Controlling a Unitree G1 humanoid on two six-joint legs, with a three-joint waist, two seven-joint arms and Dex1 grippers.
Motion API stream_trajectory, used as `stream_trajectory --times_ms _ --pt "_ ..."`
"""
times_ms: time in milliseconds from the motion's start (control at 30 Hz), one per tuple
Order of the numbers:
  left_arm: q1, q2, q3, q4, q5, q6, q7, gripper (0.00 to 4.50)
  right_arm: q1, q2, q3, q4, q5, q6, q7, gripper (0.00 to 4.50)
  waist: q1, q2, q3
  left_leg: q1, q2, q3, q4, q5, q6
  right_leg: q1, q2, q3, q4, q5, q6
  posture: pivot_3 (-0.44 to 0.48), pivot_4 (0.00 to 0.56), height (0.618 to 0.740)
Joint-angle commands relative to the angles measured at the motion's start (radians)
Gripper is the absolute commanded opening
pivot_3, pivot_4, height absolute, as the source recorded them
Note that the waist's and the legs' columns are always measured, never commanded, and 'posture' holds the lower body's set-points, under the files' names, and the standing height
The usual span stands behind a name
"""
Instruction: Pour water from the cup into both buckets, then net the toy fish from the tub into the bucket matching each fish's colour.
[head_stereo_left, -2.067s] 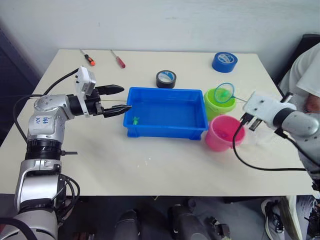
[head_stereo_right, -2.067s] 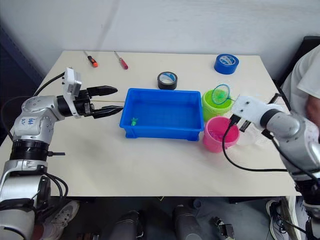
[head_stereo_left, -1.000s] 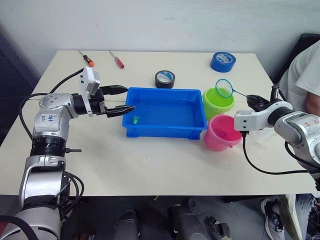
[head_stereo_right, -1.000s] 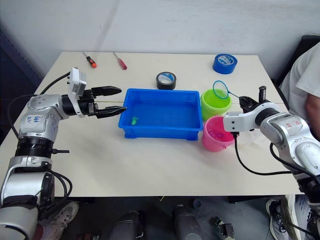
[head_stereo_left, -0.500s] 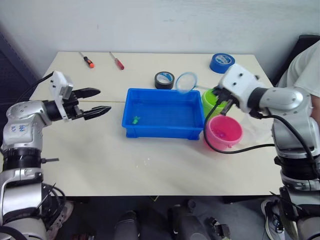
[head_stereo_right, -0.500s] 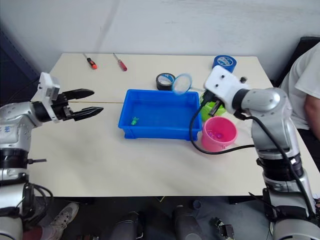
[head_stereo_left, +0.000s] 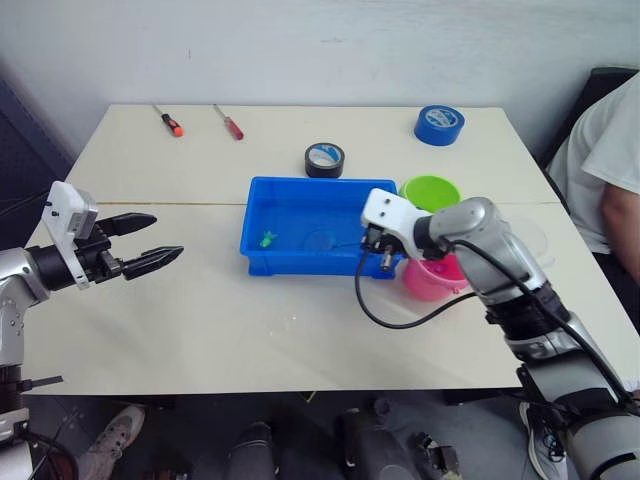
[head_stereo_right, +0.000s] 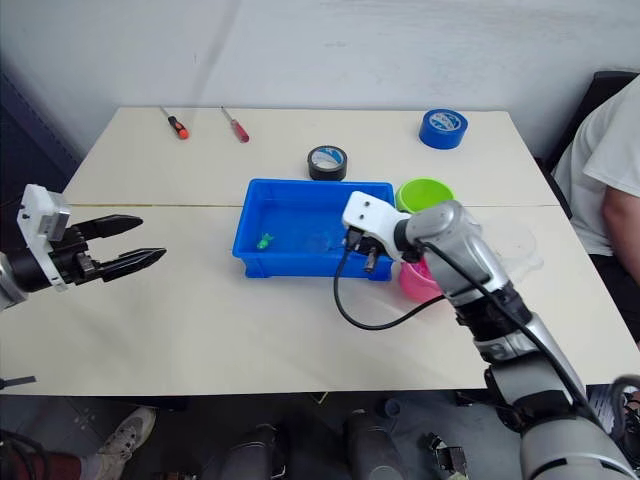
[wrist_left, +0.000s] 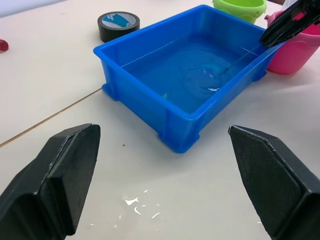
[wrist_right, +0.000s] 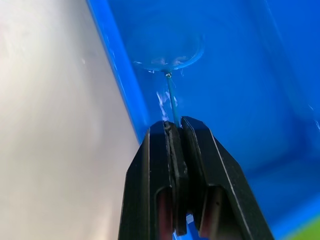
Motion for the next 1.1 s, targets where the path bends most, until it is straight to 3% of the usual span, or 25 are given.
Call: stream_trajectory --times_ms 33,233,567,800,1100 --pt "0.02 0.016 0.043 -0.049 -0.004 -0.011 0.034 4.47 -0.035 0.059 0.014 0.02 0.003 0.001 -0.039 0.0 -0.002 0.0 0.0 0.0 0.0 0.0 0.0 0.0 0.0 0.0 0.0 0.0 0.0 0.0 0.0 0.0 0.15 0.734" --pt "0.027 0.001 0.038 -0.09 -0.029 0.003 0.064 4.47 -0.033 0.164 -0.005 0.029 0.036 0.037 -0.097 0.0 -0.006 -0.001 -0.001 0.0 0.0 -0.001 0.0 0.0 0.0 0.0 0.0 -0.001 0.0 0.0 0.0 0.0 0.15 0.734" --pt "-0.018 -0.001 -0.003 -0.081 -0.034 0.003 0.071 4.47 -0.037 0.29 -0.157 0.014 0.147 0.072 -0.239 0.0 -0.017 -0.001 -0.001 -0.001 0.0 -0.002 -0.001 0.0 0.0 0.0 0.0 -0.002 -0.001 0.0 0.0 0.0 0.15 0.734" --pt "-0.058 -0.015 -0.041 -0.057 -0.028 -0.011 0.06 4.47 -0.018 0.267 -0.221 -0.075 0.223 0.161 -0.259 0.0 -0.018 -0.001 -0.001 -0.001 0.0 -0.002 -0.002 0.0 -0.001 0.0 0.0 -0.002 -0.002 0.0 0.0 0.0 0.15 0.734" --pt "-0.155 -0.039 -0.106 0.008 -0.014 -0.05 0.033 4.47 0.044 0.138 -0.249 -0.161 0.257 0.193 -0.273 0.0 -0.012 -0.001 -0.001 -0.004 0.0 -0.003 -0.002 0.0 0.0 -0.002 -0.001 -0.002 -0.004 0.0 0.0 0.0 0.15 0.734"
